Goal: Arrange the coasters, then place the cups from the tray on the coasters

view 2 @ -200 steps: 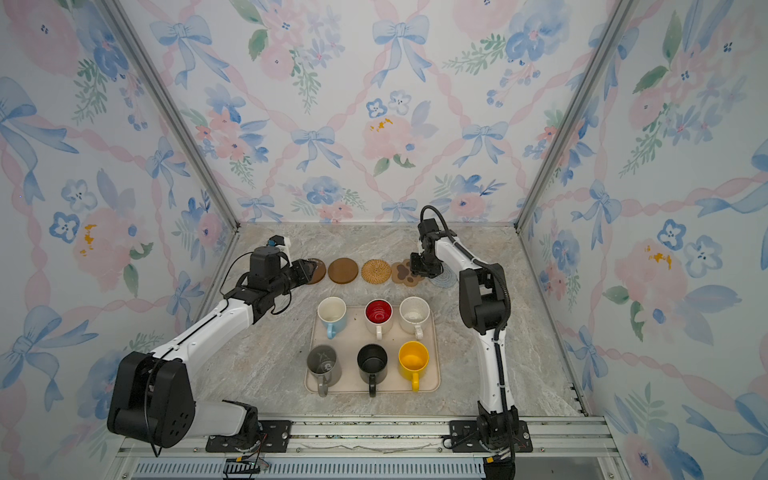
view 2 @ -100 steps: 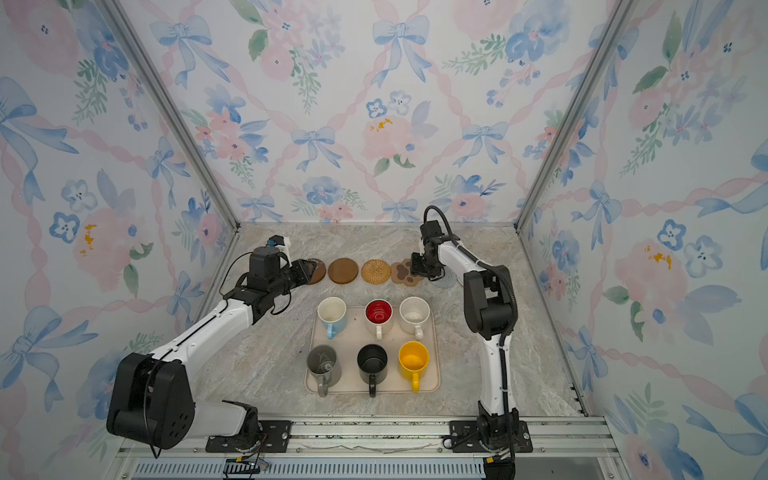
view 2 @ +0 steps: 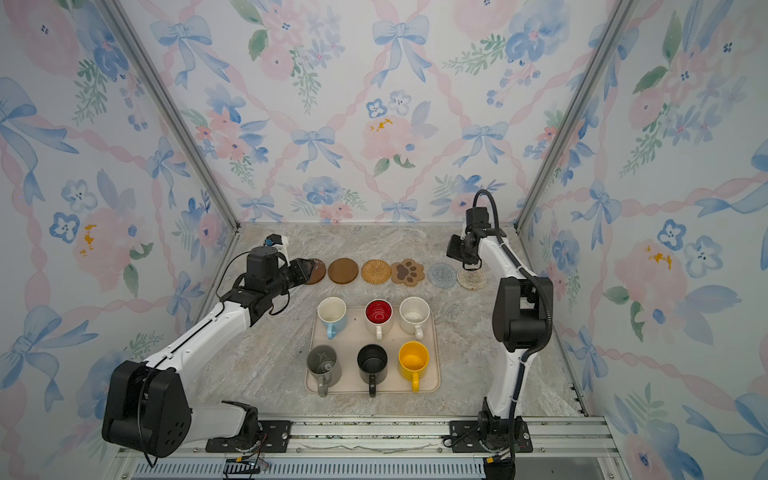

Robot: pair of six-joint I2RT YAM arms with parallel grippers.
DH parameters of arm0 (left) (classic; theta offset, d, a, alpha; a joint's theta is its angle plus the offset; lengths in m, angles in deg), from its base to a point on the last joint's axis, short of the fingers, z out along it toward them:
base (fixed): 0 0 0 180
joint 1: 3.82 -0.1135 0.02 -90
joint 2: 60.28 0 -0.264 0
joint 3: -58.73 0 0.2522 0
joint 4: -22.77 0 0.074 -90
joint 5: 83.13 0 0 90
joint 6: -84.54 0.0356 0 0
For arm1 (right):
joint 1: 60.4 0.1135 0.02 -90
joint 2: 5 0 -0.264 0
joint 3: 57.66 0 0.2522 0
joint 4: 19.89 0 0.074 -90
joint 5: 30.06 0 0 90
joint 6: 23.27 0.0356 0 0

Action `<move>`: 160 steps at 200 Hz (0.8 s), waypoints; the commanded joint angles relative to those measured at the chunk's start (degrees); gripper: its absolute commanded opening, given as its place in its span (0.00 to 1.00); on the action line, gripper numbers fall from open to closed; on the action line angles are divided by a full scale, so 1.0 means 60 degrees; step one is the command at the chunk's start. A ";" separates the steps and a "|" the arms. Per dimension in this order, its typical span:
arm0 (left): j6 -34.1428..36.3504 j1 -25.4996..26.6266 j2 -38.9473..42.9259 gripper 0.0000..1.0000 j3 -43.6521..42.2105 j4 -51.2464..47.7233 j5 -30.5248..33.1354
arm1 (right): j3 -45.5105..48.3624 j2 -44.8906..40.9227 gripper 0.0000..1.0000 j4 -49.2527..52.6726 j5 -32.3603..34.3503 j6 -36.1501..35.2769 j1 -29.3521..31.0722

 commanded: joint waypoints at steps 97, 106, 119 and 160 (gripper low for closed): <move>0.0173 0.0237 -0.0180 0.26 0.0318 -0.0114 0.0178 | -0.0341 0.1717 0.41 0.0782 -0.0052 -0.0312 -0.1042; 0.0190 0.0245 -0.0193 0.26 0.0334 -0.0118 0.0167 | -0.0296 0.1768 0.41 0.0762 -0.0092 -0.0296 -0.1032; 0.0201 0.0245 -0.0222 0.26 0.0354 -0.0130 0.0182 | -0.0212 0.1806 0.41 0.0709 -0.0147 -0.0296 -0.0968; 0.0219 0.0244 -0.0259 0.26 0.0388 -0.0127 0.0134 | -0.0098 0.1943 0.41 0.0677 -0.0159 -0.0251 -0.0627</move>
